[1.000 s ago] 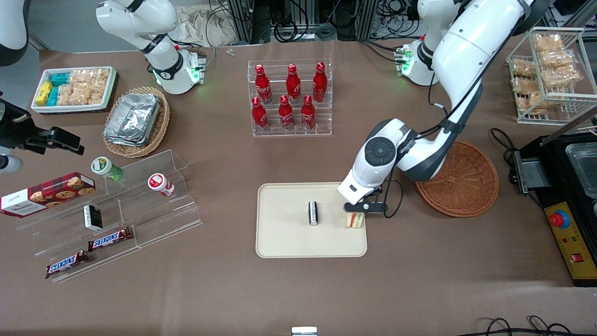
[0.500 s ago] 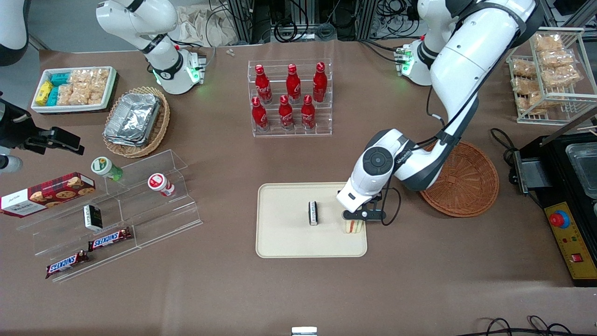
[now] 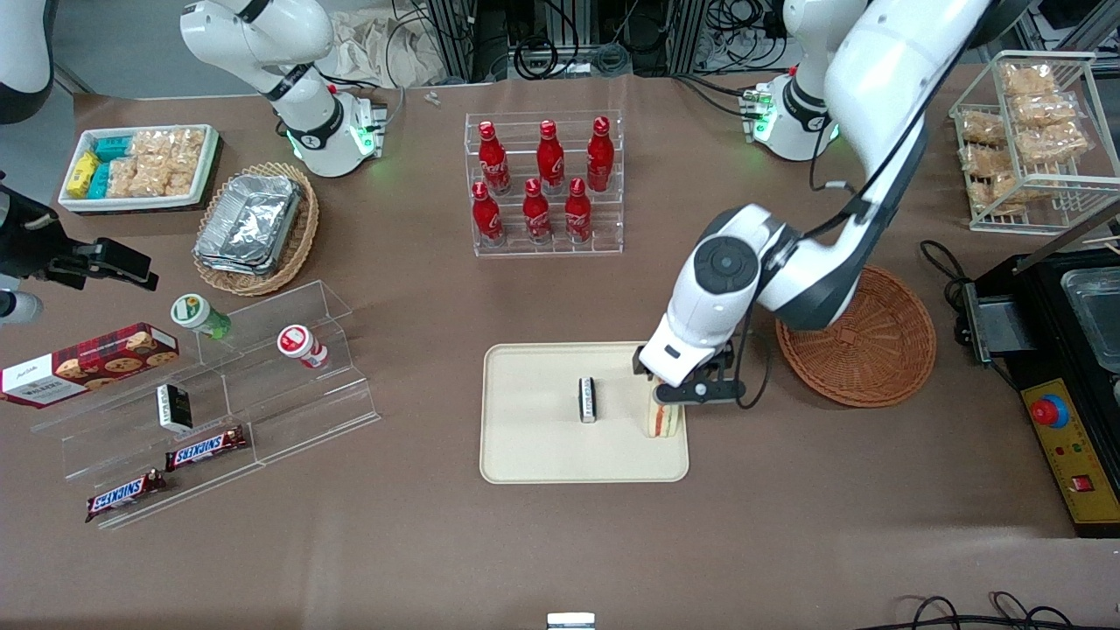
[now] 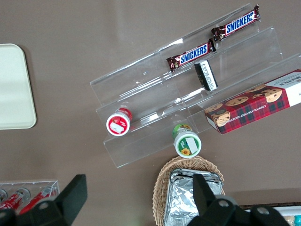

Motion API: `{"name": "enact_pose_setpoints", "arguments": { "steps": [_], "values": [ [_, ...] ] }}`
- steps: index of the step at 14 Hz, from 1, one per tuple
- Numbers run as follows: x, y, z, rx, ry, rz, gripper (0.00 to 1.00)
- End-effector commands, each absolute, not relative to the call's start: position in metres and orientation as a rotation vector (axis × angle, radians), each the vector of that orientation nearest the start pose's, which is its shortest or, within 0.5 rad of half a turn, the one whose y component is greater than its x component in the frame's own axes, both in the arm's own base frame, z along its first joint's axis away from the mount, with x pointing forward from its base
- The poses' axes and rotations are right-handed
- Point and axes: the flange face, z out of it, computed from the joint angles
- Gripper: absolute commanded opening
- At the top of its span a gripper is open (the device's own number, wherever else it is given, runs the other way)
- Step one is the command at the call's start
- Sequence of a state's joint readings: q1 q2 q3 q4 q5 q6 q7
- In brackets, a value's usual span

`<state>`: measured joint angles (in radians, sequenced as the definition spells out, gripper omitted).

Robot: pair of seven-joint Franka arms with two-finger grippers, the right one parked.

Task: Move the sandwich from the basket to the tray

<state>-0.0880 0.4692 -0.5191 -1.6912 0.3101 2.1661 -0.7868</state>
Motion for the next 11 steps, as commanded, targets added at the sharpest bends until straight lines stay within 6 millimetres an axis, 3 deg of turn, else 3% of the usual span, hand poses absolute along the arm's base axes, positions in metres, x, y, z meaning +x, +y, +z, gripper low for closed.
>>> {"name": "enact_pose_setpoints", "arguments": {
  "steps": [1, 3, 8, 11],
  "values": [
    [0.547, -0.328, 0.443, -3.142, -0.089, -0.102, 1.0],
    [0.532, -0.294, 0.492, -3.149, 0.015, 0.022, 1.0],
    [0.506, -0.17, 0.593, -3.176, 0.087, 0.075, 1.0],
    [0.479, -0.119, 0.622, -3.195, 0.06, 0.059, 1.0]
  ]
}}
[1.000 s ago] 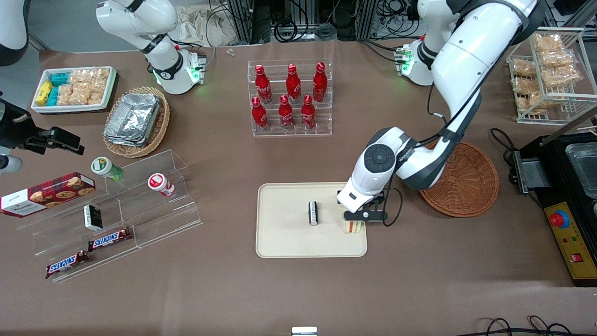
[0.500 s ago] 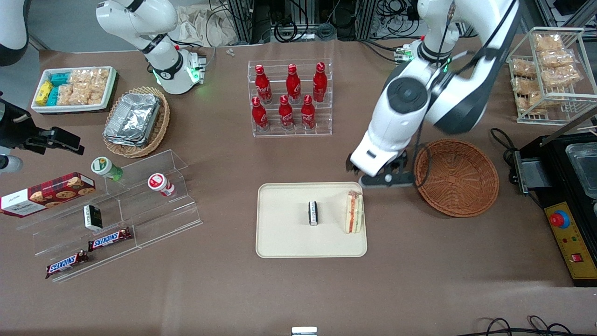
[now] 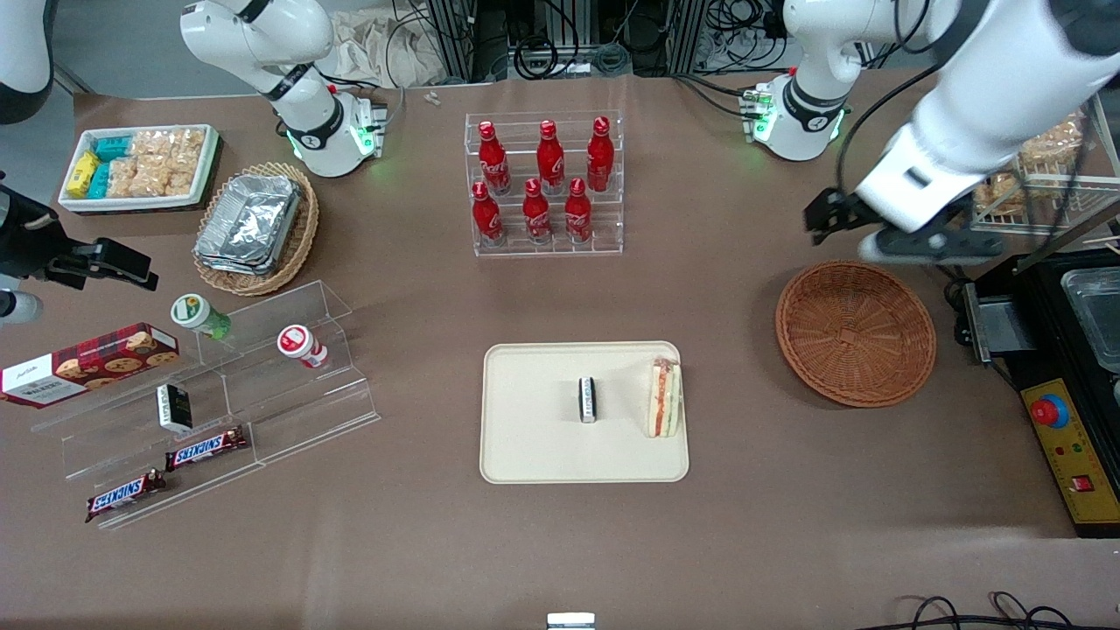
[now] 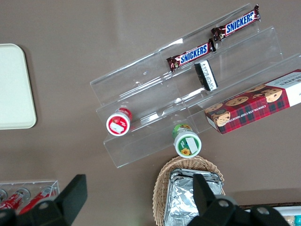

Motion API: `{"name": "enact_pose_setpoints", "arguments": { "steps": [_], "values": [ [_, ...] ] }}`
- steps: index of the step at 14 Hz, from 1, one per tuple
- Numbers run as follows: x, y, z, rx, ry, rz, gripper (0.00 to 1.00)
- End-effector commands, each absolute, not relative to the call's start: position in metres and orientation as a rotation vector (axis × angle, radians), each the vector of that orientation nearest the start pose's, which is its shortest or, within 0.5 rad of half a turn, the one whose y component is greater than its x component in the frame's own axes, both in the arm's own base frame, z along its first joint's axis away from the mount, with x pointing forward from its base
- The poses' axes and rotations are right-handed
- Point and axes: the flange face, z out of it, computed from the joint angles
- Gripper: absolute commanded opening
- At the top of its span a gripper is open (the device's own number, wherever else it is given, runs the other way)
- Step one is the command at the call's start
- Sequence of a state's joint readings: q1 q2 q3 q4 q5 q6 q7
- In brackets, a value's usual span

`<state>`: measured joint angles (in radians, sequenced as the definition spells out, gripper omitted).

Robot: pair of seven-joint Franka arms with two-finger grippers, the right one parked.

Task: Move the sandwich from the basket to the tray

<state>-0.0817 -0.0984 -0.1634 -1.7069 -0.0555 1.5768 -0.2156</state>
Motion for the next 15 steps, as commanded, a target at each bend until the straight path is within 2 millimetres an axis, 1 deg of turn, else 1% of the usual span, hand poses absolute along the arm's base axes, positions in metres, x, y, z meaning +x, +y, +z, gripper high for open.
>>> {"name": "enact_pose_setpoints", "arguments": {
  "steps": [1, 3, 4, 5, 7, 9, 11, 13, 15],
  "values": [
    [0.472, -0.105, 0.629, -3.2, 0.042, 0.036, 1.0],
    [0.468, -0.098, 0.633, -3.201, 0.03, 0.022, 1.0],
    [0.47, -0.091, 0.633, -3.204, 0.008, 0.017, 1.0],
    [0.476, -0.089, 0.633, -3.199, -0.016, 0.001, 1.0],
    [0.5, -0.091, 0.637, -3.205, -0.054, -0.023, 1.0],
    [0.532, -0.095, 0.644, -3.208, -0.099, -0.039, 1.0],
    [0.547, -0.097, 0.648, -3.198, -0.09, -0.027, 1.0],
    [0.547, -0.095, 0.645, -3.129, -0.076, -0.002, 1.0],
    [0.545, -0.095, 0.644, -3.122, -0.071, 0.013, 1.0]
  ]
}}
